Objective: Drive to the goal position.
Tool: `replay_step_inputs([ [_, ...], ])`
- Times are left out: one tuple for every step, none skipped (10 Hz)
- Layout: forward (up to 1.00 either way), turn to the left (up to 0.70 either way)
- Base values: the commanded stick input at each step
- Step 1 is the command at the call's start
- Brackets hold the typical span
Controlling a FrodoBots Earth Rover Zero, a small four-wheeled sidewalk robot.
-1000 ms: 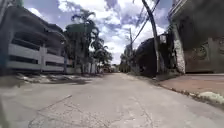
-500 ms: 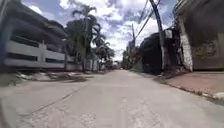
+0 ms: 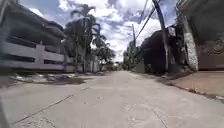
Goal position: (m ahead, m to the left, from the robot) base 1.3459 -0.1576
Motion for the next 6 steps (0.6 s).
replay_step_inputs([
  [0.7, 0.0],
  [0.7, 0.0],
  [0.7, 0.0],
  [0.7, 0.0],
  [0.7, 0.0],
  [0.7, 0.0],
])
